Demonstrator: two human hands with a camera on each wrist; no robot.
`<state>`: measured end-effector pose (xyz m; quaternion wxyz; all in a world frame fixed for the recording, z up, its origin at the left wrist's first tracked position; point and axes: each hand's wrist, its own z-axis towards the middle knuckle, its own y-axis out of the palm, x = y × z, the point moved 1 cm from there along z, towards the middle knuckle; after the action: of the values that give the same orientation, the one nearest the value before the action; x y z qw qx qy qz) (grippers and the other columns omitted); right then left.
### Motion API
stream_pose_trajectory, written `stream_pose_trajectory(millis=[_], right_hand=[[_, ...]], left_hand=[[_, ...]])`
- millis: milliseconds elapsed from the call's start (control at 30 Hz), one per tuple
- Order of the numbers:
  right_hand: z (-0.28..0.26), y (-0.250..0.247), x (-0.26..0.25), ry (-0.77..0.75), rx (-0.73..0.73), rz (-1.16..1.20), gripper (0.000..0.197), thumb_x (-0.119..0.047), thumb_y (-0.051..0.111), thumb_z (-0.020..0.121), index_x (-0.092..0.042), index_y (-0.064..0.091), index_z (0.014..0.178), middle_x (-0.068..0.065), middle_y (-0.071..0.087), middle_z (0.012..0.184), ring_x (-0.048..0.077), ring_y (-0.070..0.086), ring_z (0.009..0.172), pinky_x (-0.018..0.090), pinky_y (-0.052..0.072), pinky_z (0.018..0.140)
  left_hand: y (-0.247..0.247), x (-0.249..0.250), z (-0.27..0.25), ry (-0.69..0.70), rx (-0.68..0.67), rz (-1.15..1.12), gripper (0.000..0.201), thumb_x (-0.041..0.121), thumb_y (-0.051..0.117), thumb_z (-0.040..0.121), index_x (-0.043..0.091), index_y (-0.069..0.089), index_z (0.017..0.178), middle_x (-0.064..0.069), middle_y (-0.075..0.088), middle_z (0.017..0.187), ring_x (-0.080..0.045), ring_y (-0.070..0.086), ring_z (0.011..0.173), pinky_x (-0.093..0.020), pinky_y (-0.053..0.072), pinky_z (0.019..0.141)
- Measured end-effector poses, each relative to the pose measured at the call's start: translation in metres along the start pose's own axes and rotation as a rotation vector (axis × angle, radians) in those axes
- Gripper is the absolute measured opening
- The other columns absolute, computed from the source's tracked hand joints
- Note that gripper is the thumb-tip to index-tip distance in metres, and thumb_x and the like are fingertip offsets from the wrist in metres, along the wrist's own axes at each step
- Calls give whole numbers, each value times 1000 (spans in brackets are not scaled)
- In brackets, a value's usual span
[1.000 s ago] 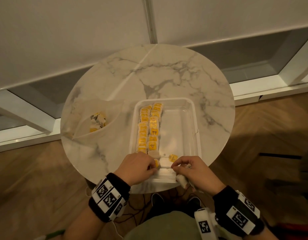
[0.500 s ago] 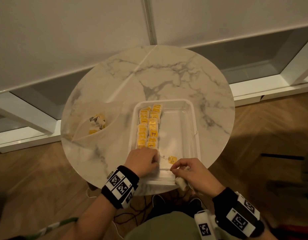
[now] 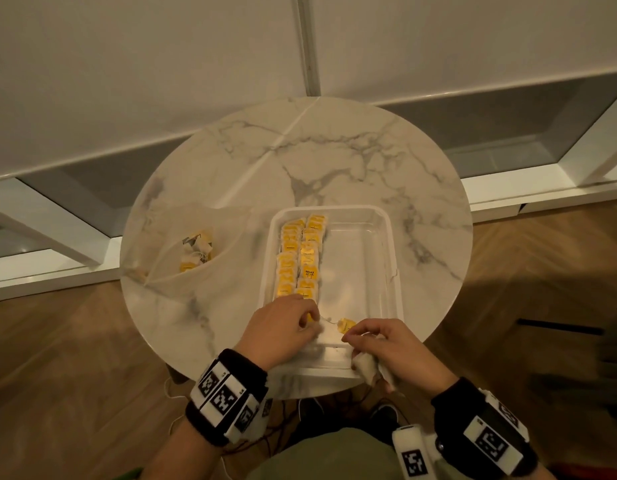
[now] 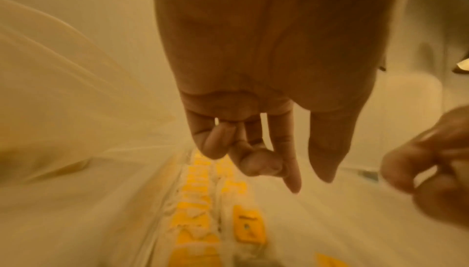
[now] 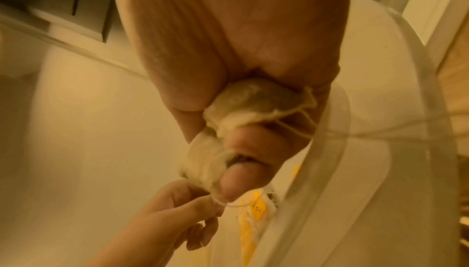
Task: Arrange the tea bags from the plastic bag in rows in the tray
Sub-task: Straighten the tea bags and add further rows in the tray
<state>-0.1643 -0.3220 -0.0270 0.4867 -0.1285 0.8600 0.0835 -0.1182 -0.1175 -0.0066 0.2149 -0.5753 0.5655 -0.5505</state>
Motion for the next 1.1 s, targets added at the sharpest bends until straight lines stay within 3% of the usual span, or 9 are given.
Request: stream_pose_trajectory(millis=[67, 133, 200, 267, 333, 433, 600, 800, 1100], right_hand=[[2, 1, -7, 40, -35, 103, 25, -32, 64, 93, -9, 72, 97, 28, 68, 85, 34, 62, 53, 34, 47, 45], [7, 6, -13, 90, -66, 198, 39, -40, 60, 93, -4, 67, 105, 28, 64, 77, 27, 58, 46, 24, 39, 37], [13, 13, -18, 142, -97, 300, 47, -45, 56, 95, -1, 63, 109, 24, 63, 74, 26, 56, 46, 22, 33, 37], [19, 18, -21, 163, -101, 354, 48, -48, 53, 95, -3, 65, 106, 24, 60, 75, 27, 55, 46, 20, 32, 37], [23, 23, -23, 163, -86, 379, 44, -47, 52, 96, -7, 69, 97, 24, 57, 75, 25, 54, 45, 20, 33, 36], [25, 26, -25, 146, -95, 366, 45, -47, 53, 95, -6, 70, 92, 25, 57, 76, 24, 53, 43, 22, 36, 35], [27, 23, -30, 134, -105, 265, 54, -50, 48, 97, 1, 68, 101, 24, 64, 78, 27, 56, 51, 21, 37, 36], [36, 19, -41, 125, -53, 243, 52, -48, 53, 95, -1, 69, 79, 26, 62, 78, 29, 55, 48, 21, 32, 37], [49, 22, -62, -83, 38, 4, 24, -20, 65, 93, -2, 60, 77, 15, 65, 66, 24, 52, 41, 23, 32, 36]], left_hand=[[-5, 3, -12, 26, 58, -163, 10, 41, 61, 91, 34, 67, 95, 13, 58, 83, -6, 52, 73, -26, 42, 64], [-9, 8, -25, 38, 121, -365, 3, 35, 66, 90, 34, 70, 90, 13, 63, 81, -8, 57, 73, -22, 46, 66], [-9, 12, -35, 46, 164, -550, 3, 29, 71, 89, 31, 72, 89, 12, 65, 79, -9, 59, 71, -15, 44, 64], [-5, 16, -39, 55, 176, -651, 6, 31, 74, 85, 30, 72, 90, 11, 66, 79, -10, 60, 69, -18, 46, 63], [2, 18, -38, 60, 159, -649, 20, 47, 73, 77, 34, 70, 91, 13, 66, 81, -11, 60, 68, -28, 51, 65], [12, 21, -32, 28, 141, -517, 32, 61, 64, 70, 34, 64, 89, 15, 64, 83, -7, 57, 65, -32, 51, 64], [8, 12, -20, -27, 258, -671, 8, 35, 69, 82, 29, 64, 78, 15, 63, 73, -5, 55, 58, -29, 49, 62], [-7, -7, -7, -97, 353, -968, 11, 9, 72, 87, 13, 66, 79, 5, 61, 70, -14, 56, 51, -22, 46, 55], [-9, -22, 4, -116, 270, -1077, 8, 6, 71, 88, 5, 65, 82, -1, 61, 69, -17, 55, 48, -17, 41, 48]])
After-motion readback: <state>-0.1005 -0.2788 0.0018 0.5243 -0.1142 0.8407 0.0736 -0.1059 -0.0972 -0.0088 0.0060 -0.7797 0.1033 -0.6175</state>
